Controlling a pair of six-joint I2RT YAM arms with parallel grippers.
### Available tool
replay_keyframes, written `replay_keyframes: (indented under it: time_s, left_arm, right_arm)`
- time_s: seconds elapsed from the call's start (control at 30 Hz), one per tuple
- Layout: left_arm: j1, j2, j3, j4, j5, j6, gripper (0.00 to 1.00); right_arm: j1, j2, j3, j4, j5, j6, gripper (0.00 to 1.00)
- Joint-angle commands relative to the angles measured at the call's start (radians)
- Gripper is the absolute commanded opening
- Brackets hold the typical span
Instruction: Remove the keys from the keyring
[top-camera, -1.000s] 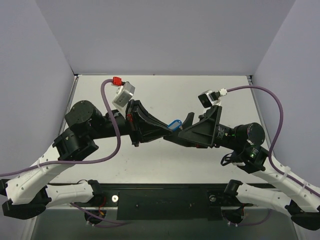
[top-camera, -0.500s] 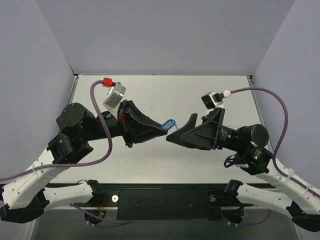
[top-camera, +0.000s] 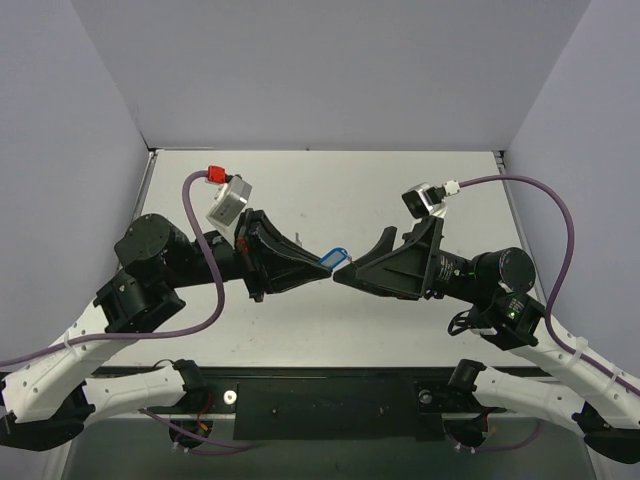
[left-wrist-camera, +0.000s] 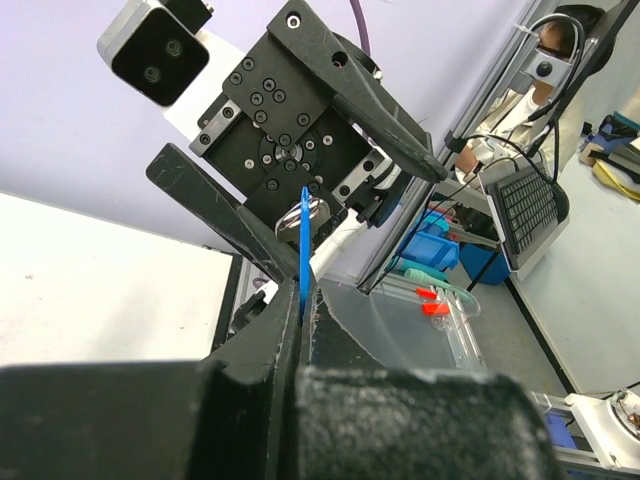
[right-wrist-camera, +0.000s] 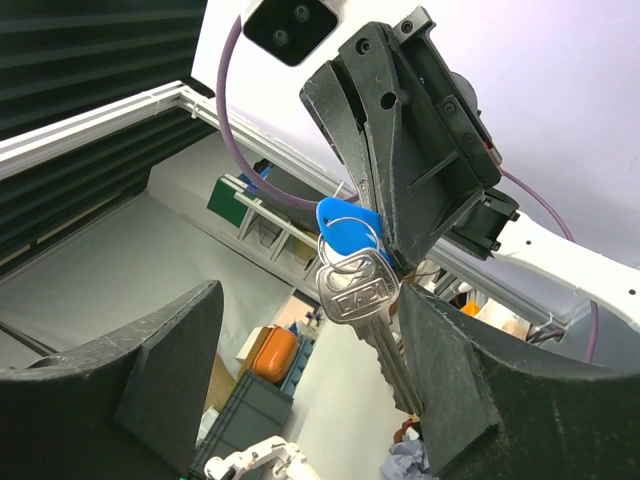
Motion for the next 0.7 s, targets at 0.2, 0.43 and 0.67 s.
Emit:
replay_keyframes:
  time_s: [0.2, 0.43, 0.67]
  left_arm:
    - [0.006, -0.055, -0.031, 0.062, 0.027, 0.028, 0.00]
    - [0.006, -0.086, -0.051, 0.036, 0.019, 0.056, 0.00]
    - [0.006, -0.098, -0.062, 0.040, 0.025, 0.058, 0.00]
  right_arm:
    - [0.008, -0.003, 0.027, 0.069, 0.010, -0.012, 0.63]
    - [0.008, -0.003, 0.036, 0.070, 0.013, -0.012, 0.57]
    - [0.010, 0.008, 0.037, 0.067, 0.016, -0.007, 0.46]
